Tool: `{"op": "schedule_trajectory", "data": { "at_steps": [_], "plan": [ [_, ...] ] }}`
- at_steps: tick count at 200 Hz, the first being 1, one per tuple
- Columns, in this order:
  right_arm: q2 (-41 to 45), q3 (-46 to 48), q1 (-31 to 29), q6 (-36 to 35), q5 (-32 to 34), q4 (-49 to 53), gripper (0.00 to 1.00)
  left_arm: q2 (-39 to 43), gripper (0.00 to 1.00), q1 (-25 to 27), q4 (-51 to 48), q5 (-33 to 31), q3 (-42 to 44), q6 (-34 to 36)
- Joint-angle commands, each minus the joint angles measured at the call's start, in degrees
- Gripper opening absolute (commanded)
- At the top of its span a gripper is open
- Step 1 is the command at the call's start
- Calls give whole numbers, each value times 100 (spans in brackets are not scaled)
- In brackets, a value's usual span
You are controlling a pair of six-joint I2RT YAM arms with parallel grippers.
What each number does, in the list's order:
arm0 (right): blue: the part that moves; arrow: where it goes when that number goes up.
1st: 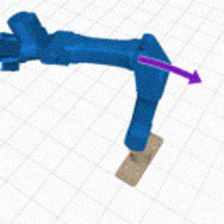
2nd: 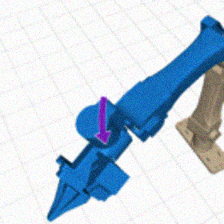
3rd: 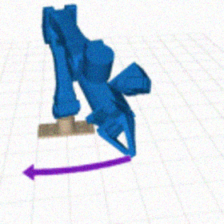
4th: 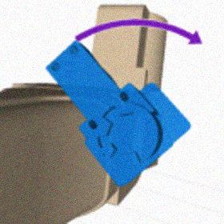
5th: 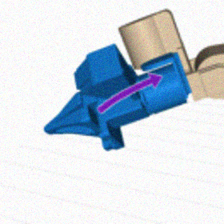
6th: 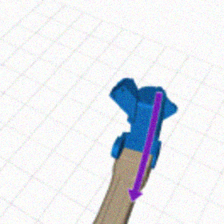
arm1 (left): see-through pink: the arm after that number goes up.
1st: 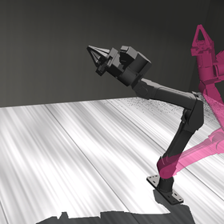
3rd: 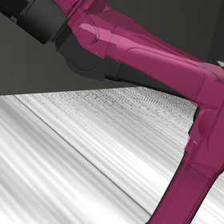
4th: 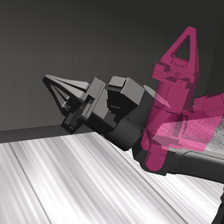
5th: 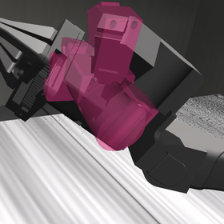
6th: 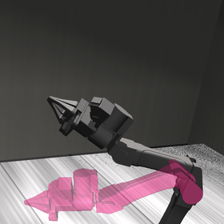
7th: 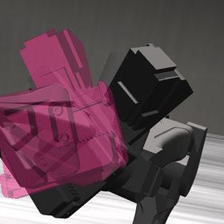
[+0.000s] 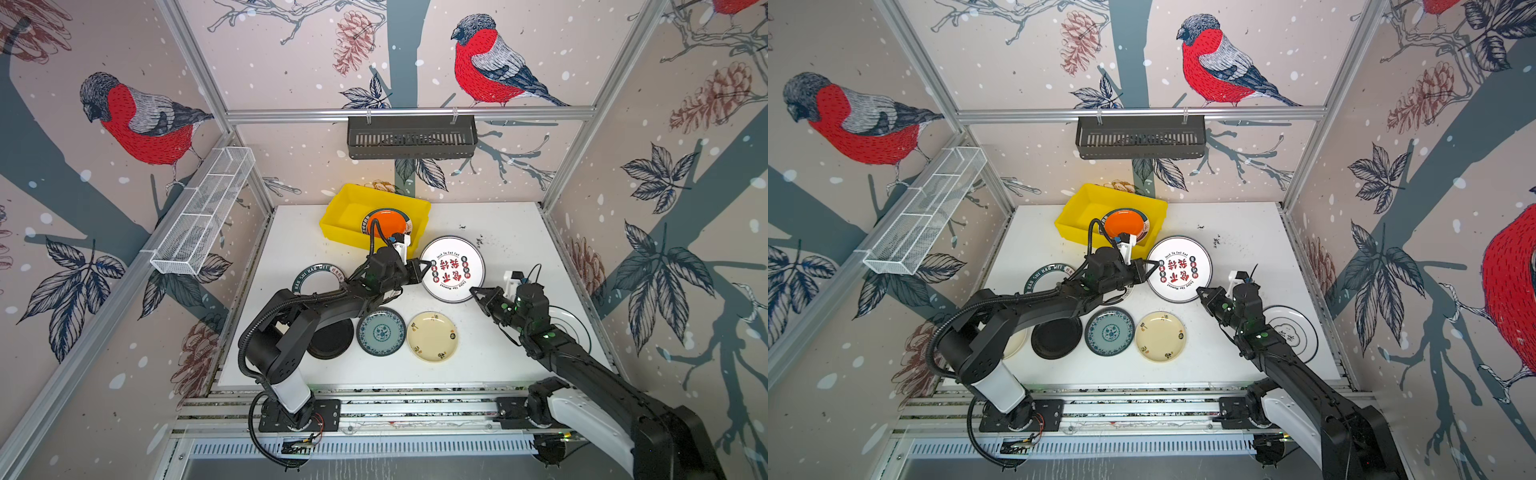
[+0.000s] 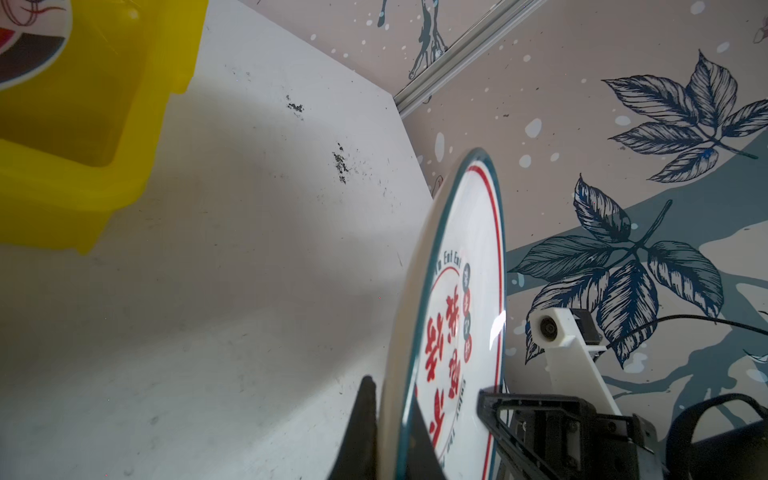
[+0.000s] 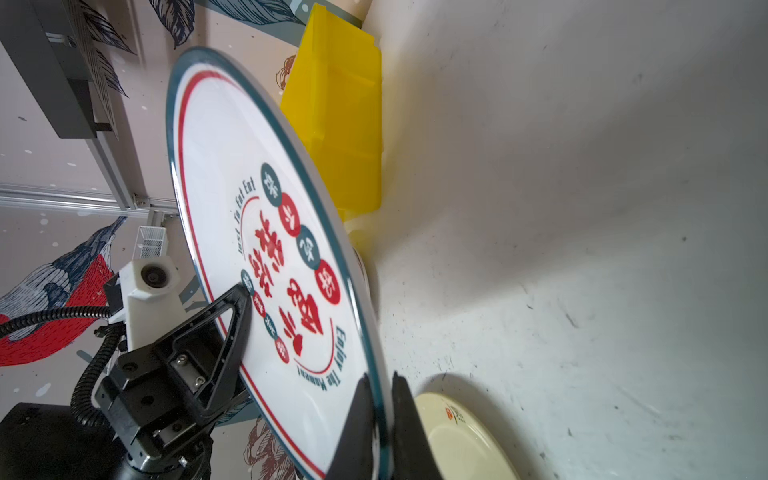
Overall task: Place the plates into the plastic bin on the countertop
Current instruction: 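Grasp the upright plate's rim with left gripper while right gripper releases it, then carry the printed plate into the yellow bin with left gripper and release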
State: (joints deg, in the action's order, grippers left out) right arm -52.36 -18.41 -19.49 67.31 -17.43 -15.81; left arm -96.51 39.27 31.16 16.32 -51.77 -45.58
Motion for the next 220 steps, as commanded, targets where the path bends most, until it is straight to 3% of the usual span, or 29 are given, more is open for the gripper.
{"op": "schedule_trajectory", "data": {
  "at_steps": [1, 36, 87, 104, 160, 182, 220],
  "plan": [
    [49, -101, -83, -293, 15, -248, 4, 17, 0, 20, -223, -91, 35, 418],
    [84, -83, -130, -341, 88, -215, 28, 56, 0, 15, -248, -146, 45, 423],
    [255, -74, -144, -488, 181, -73, 74, 215, 0, -176, -246, -278, 0, 554],
    [356, -49, -143, -526, 256, -40, 76, 270, 0, -327, -253, -302, -26, 643],
    [812, -59, -101, -719, 636, -98, 100, 358, 0, -881, -417, -581, -456, 852],
    [1043, 5, 17, -918, 888, -294, 99, 455, 0, -1186, -491, -813, -510, 885],
    [1073, -120, 347, -1232, 713, -193, 100, 447, 0, -1650, -565, -1071, -833, 1009]
  ]
}}
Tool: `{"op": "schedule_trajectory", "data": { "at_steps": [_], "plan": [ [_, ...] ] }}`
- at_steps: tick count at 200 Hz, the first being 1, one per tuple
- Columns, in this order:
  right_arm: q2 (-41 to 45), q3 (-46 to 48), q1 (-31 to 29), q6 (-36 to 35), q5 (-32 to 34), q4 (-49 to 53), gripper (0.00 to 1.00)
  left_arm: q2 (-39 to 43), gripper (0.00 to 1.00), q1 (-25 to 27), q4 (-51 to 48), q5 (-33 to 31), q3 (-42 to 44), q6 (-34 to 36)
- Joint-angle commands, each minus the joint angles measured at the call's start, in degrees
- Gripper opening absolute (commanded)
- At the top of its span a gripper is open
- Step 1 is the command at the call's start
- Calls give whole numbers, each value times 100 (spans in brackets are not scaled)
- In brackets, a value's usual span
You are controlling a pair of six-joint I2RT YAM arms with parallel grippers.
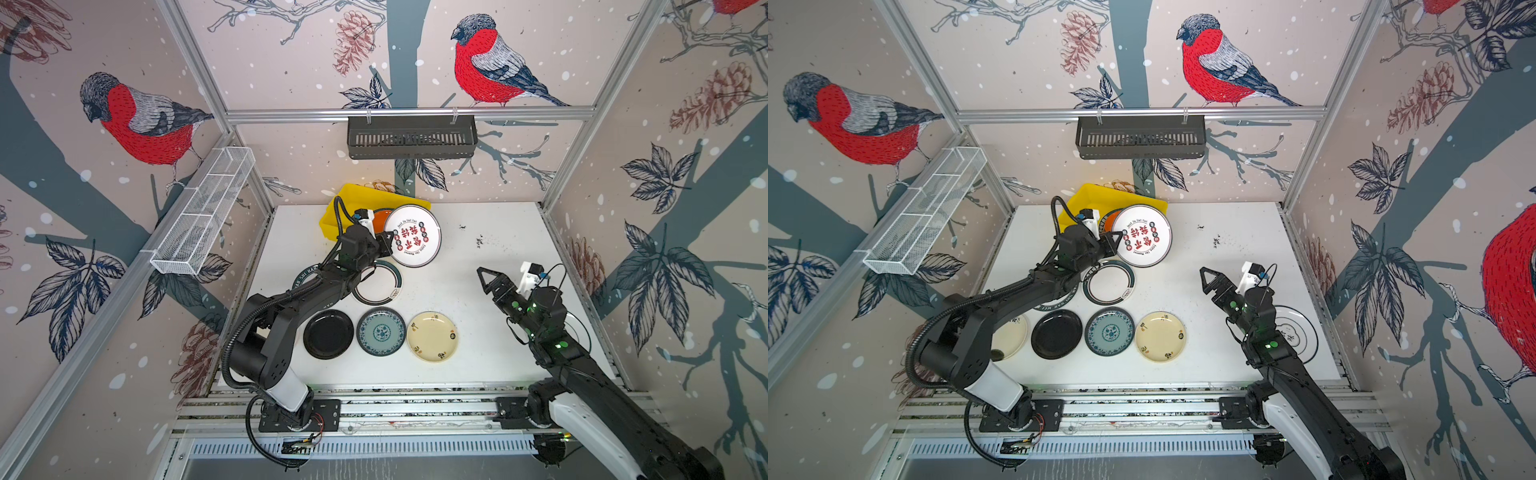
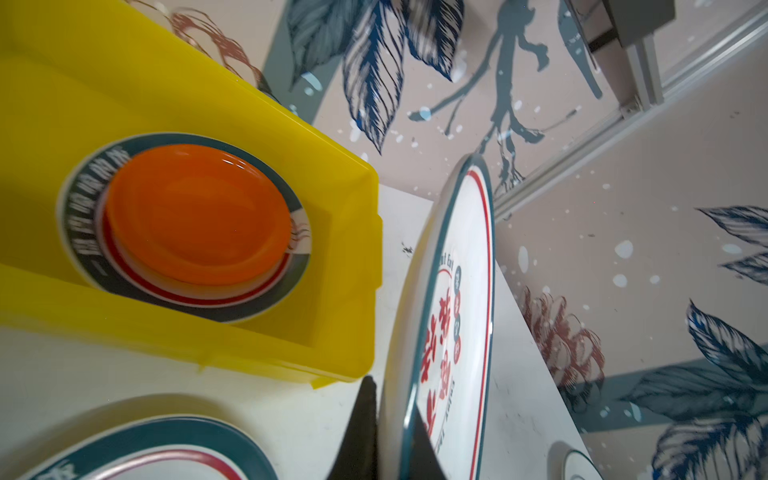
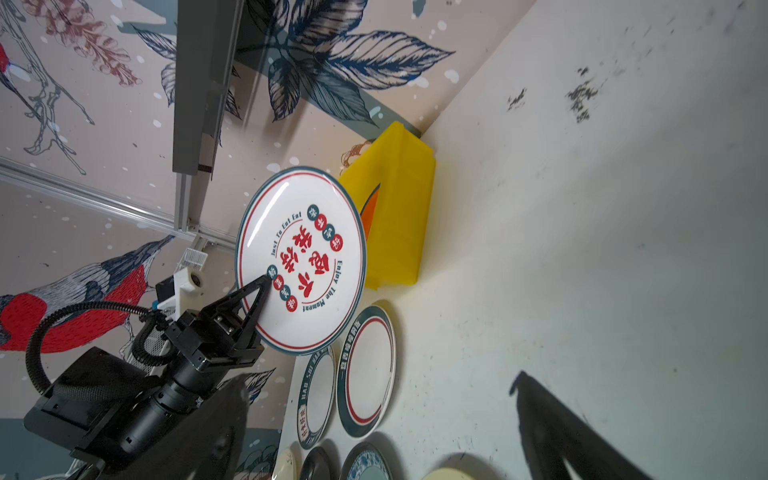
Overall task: Place the plates into the plastic bin on the countertop
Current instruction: 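Carry the printed plate into the yellow bin with left gripper and release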
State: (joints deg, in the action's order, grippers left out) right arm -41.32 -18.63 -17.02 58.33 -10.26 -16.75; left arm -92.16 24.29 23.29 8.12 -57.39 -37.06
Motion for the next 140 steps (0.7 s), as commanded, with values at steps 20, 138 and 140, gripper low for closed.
{"op": "schedule_trajectory", "data": {
  "at_steps": [20, 138, 140],
  "plan": [
    [-201, -149, 196, -399, -158, -42, 99, -216, 0, -318, 6, -380, -615, 361],
    [-158, -176, 295, -623, -447, 210, 99, -1993, 0, -628, -2038, -1588, -3230, 1412],
    [-151, -182, 295, -621, -456, 215, 99, -2019, 0, -628, -2047, -1562, -3262, 1405]
  ]
}}
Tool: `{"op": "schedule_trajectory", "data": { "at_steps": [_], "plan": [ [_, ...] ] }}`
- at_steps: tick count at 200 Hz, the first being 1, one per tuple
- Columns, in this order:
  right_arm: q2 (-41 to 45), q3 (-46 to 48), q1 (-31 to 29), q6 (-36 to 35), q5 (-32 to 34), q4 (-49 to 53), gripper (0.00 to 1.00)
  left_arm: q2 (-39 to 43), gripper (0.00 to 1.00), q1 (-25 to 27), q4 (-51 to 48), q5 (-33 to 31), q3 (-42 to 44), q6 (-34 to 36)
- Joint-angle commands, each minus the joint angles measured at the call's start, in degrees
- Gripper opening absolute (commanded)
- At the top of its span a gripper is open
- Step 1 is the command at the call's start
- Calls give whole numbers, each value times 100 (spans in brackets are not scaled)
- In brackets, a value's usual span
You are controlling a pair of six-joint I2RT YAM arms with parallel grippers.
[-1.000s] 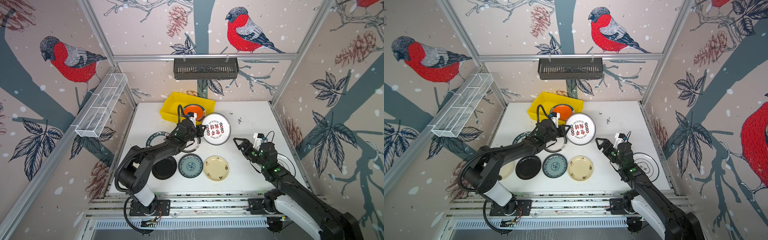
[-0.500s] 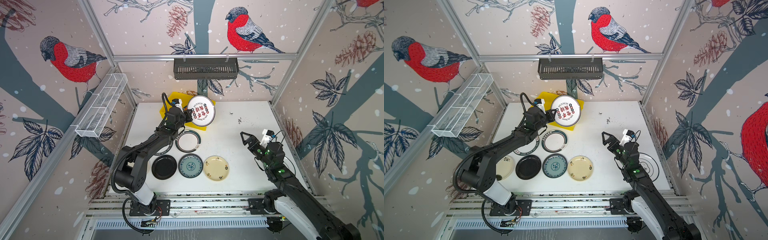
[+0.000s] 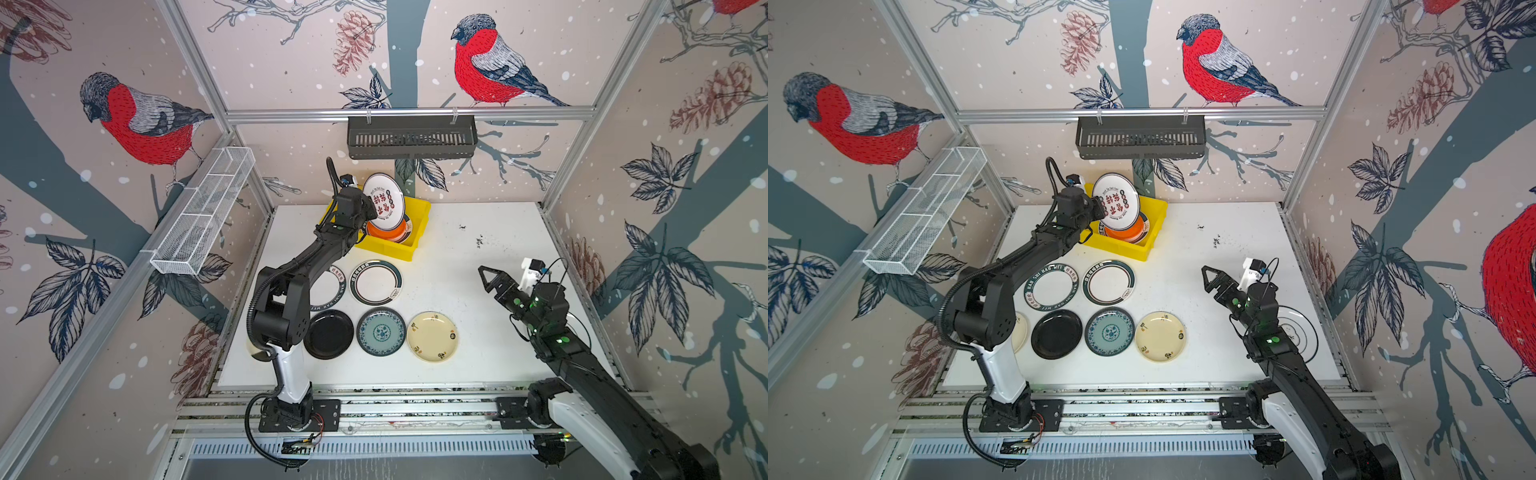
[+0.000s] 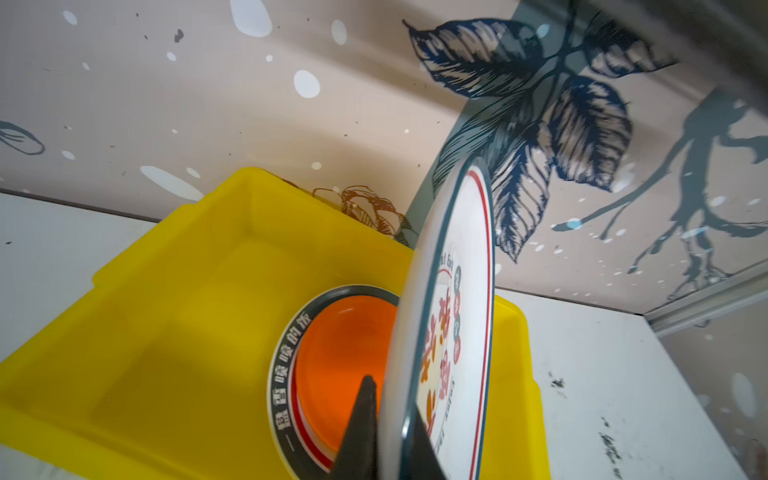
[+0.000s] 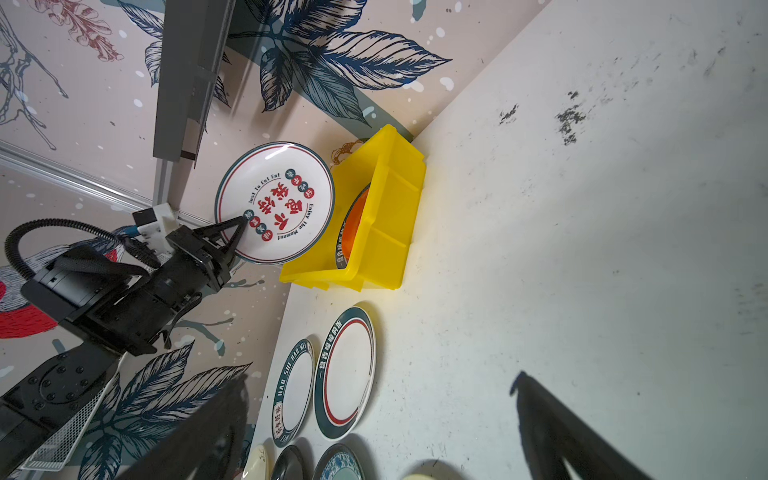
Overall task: Place the plates into the plastic bin on the countertop
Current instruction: 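Carry the printed plate into the yellow bin with left gripper and release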
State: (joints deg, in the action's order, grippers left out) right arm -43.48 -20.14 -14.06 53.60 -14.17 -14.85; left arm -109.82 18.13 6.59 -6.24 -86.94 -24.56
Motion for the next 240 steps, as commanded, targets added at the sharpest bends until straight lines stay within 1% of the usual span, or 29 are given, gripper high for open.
{"op": "schedule_trajectory", "data": {
  "at_steps": [1, 14, 46, 73, 114, 146, 166, 200, 240],
  "plan": [
    [67, -33, 5, -149, -71, 21, 99, -265, 0, -11, -378, -116, -320, 158],
    [92, -59, 1, -181, -151, 36, 99, -408, 0, -13, -421, -17, -429, 116],
    [64, -54, -4, -179, -209, 152, 99, -707, 0, -105, -654, -5, -721, 35],
    [77, -75, -13, -201, -295, 252, 99, -909, 0, -284, -732, 301, -858, -206],
    [121, -155, -33, -298, -224, 411, 99, -1287, 0, -345, -989, 299, -1313, -109],
    [121, -174, -60, -324, -139, 551, 99, -1685, 0, -345, -1686, 216, -1941, 42],
    [121, -183, -87, -375, -98, 599, 99, -1831, 0, -345, -1868, 204, -2076, 65],
    [117, -183, -111, -395, 10, 576, 99, -1973, 0, -347, -1887, 560, -2131, 58],
    [70, -218, -145, -448, 2, 593, 99, -2175, 0, -337, -2239, 737, -2389, 17]
  ]
}}
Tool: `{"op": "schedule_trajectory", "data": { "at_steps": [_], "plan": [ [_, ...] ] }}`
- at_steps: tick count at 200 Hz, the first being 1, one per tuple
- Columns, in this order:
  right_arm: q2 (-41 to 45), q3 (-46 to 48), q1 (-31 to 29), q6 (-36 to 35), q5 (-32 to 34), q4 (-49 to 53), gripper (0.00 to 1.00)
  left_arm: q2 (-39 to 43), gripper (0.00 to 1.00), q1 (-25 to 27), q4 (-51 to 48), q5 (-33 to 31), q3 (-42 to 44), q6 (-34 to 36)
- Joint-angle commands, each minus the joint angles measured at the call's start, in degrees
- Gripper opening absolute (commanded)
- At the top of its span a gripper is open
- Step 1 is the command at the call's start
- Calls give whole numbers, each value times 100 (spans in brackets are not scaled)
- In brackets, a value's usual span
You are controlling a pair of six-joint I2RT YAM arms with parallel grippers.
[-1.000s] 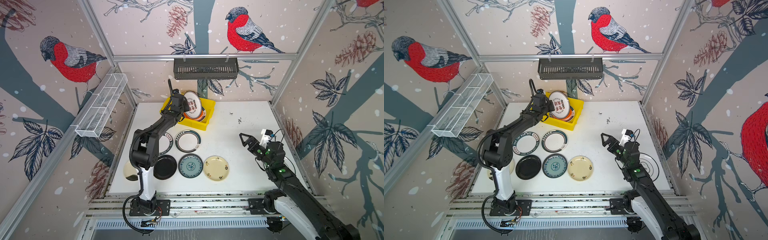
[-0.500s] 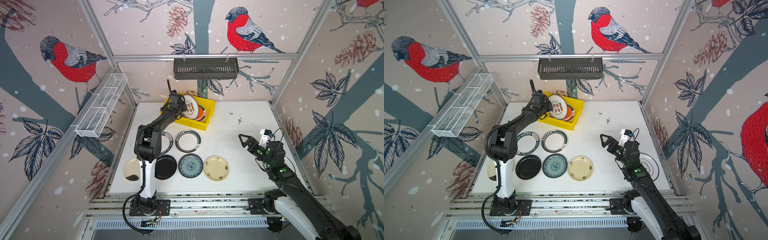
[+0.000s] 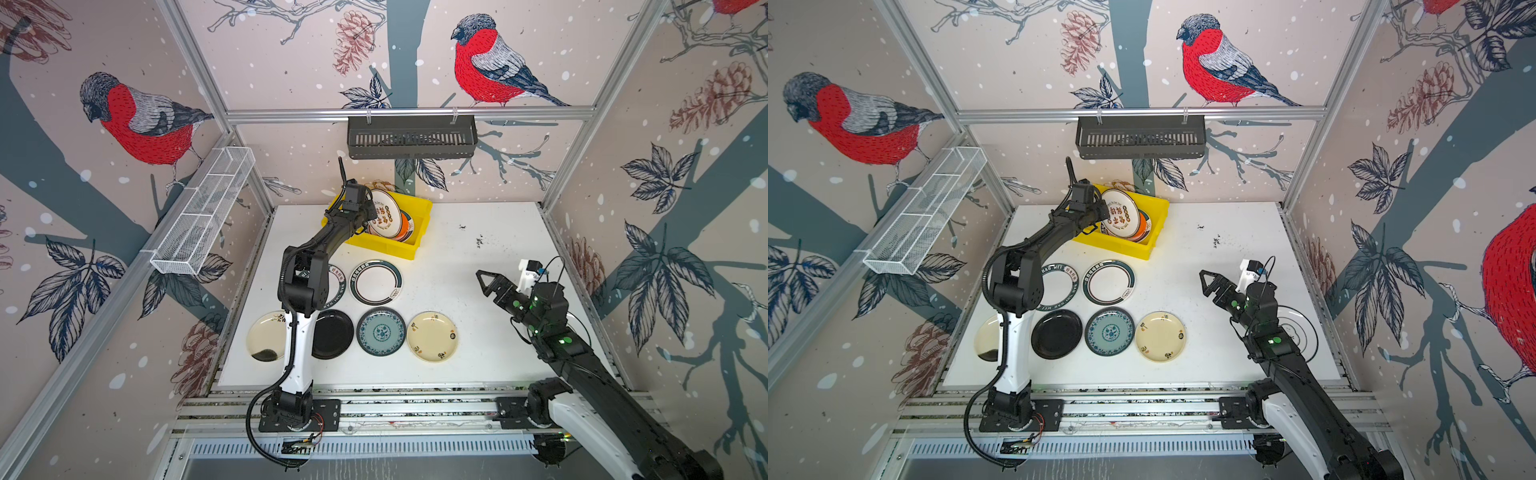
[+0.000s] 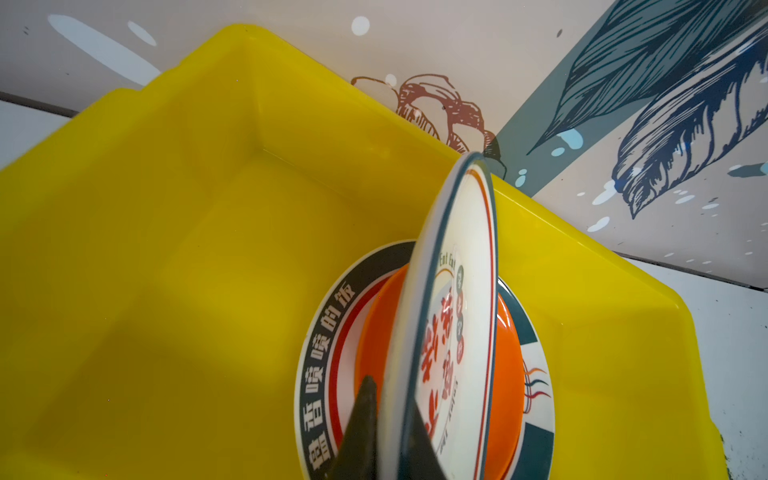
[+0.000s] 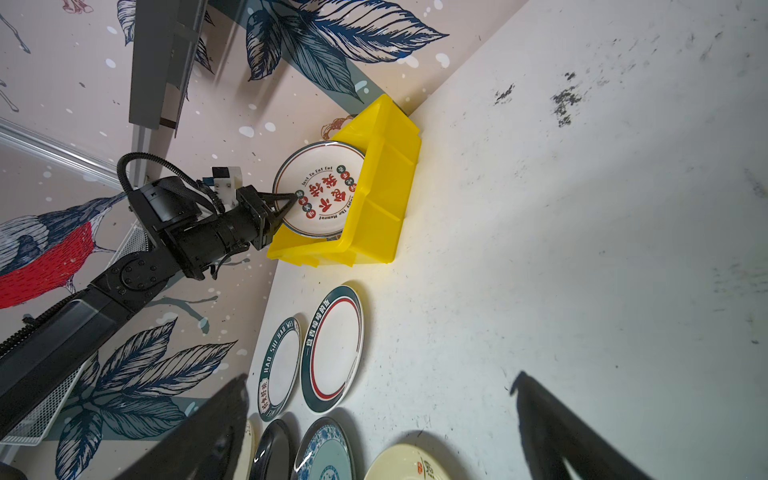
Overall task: Place the plates into the plastic bin on the countertop
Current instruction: 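Carry the printed plate into the yellow bin with left gripper and release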
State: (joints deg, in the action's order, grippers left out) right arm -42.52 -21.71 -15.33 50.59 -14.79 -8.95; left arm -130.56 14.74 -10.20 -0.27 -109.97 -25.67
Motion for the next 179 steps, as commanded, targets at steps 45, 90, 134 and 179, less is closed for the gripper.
{"op": "schedule_trajectory", "data": {
  "at_steps": [45, 90, 134, 179],
  "plan": [
    [-89, -87, -57, -146, 115, 24, 99, -16, 6, -13, -571, 781, -50, 63],
    [-103, -229, -76, -322, 285, 240, 99, 40, 24, 0, -692, 656, 14, 224],
    [-124, -306, -76, -384, 322, 278, 99, 122, 53, 36, -600, 685, 269, 256],
    [-180, -454, -88, -383, 406, 539, 99, 285, 80, 221, -328, 557, 507, 468]
  ]
}}
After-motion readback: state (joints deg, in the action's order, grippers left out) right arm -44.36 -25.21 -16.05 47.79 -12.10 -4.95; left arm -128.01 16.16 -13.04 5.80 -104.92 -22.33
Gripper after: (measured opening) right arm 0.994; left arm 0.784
